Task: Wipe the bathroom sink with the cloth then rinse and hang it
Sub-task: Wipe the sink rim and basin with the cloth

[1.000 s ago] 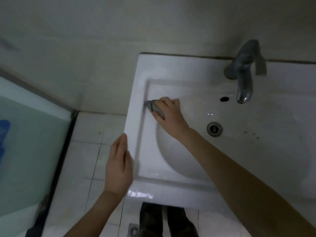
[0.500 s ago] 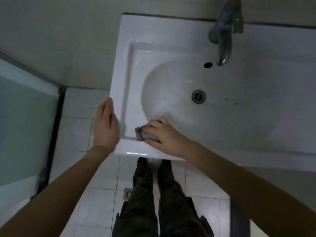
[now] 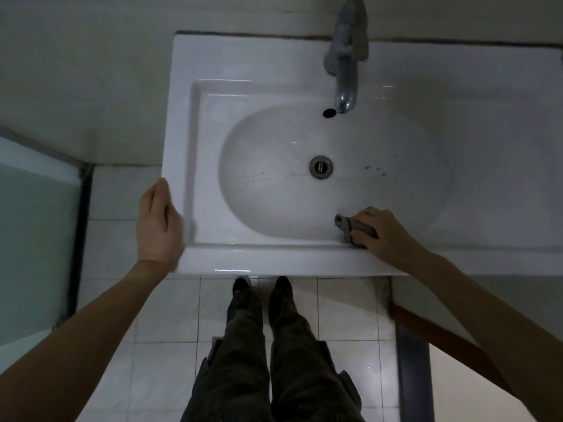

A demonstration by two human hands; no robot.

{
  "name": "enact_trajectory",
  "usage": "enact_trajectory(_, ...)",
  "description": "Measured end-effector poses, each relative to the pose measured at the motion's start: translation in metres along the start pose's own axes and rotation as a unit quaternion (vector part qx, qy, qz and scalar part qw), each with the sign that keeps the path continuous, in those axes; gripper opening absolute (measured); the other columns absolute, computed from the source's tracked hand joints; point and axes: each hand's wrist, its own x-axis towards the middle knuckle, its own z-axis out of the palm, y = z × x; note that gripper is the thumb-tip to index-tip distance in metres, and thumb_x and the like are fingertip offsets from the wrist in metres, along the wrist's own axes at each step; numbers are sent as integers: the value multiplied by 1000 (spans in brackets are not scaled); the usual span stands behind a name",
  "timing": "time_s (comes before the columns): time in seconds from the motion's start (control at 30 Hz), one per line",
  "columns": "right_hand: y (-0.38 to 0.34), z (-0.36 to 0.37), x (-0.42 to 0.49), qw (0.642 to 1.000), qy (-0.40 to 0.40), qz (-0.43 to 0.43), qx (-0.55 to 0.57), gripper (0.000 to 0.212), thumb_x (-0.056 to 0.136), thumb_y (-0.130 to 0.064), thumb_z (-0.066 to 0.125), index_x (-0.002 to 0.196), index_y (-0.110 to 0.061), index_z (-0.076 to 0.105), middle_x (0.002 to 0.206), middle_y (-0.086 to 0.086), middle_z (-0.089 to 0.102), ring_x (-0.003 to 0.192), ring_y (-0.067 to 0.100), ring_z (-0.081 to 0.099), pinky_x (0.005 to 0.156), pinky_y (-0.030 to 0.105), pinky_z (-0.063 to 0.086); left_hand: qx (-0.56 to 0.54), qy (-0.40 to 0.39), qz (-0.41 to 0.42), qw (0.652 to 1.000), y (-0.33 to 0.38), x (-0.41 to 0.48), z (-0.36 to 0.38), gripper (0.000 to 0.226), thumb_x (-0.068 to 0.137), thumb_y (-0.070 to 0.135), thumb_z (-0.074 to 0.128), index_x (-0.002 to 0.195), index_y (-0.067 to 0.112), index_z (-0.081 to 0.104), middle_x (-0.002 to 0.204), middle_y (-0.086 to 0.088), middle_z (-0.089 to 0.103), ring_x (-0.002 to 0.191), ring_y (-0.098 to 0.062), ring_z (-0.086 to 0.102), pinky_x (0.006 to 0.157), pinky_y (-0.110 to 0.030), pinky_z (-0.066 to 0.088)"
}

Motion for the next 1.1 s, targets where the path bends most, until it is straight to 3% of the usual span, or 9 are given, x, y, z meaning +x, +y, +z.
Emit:
enact_trajectory(0.2,-42,-5,4,974,109,88,178,14,93,-10,54,81,-15,58,81,12,59,68,22,58,62,24,44,4,-13,-4,1000,1,-1,-2,49,100,8,36,149,6,34,144,-19,40,124,-33,48,107,-42,40)
enact_trajectory(0.3,-73,6,17,972,97,65,203,13,93,-7,52,84,0,58,80,26,59,63,35,54,57,22,42,6,-16,3,1000,4,-1,-3,49,100,6,38,148,5,34,144,-19,40,122,-28,49,102,-24,37)
enact_trajectory(0.4,-98,21,33,968,82,50,232,18,95,-6,51,90,10,58,82,33,56,67,43,52,57,21,41,-3,-17,3,1000,6,-1,-3,49,100,5,38,148,4,34,143,-20,41,122,-31,50,105,-31,39)
enact_trajectory(0.6,-98,26,62,946,72,105,299,18,97,-11,51,99,5,59,75,24,55,60,7,55,56,15,47,-12,-35,-22,999,7,-3,-5,51,100,11,40,150,5,31,147,-16,37,125,-33,49,108,-43,40)
enact_trajectory(0.7,-77,15,65,954,80,111,266,19,96,-15,52,80,-6,55,71,12,52,59,5,50,60,18,43,2,-45,-40,998,13,-3,-6,57,98,16,49,151,7,29,151,-13,34,134,-28,41,112,-33,32)
enact_trajectory(0.83,-27,-6,63,956,80,127,251,32,95,-26,51,96,5,59,93,29,62,81,38,62,74,45,51,46,-50,-44,997,16,-2,-5,66,94,25,57,151,8,29,150,-15,35,135,-29,38,109,-28,26)
enact_trajectory(0.97,32,-34,71,961,85,140,223,21,96,-19,52,94,-2,63,89,20,65,69,24,62,64,31,53,82,-43,-54,994,16,-2,-2,72,86,38,51,150,11,32,148,-15,37,131,-32,41,106,-31,28)
enact_trajectory(1.03,60,-50,93,982,98,79,142,22,93,-18,52,86,2,61,78,16,61,62,24,57,57,32,47,92,-22,-49,994,12,0,0,68,83,46,49,147,26,36,149,-12,38,132,-31,42,108,-33,29)
enact_trajectory(1.1,90,-63,125,991,128,-12,-28,21,89,-19,53,88,0,63,86,13,60,71,27,54,73,35,44,92,-9,-55,994,5,1,3,59,81,52,48,137,51,31,146,0,41,132,-30,44,110,-37,33)
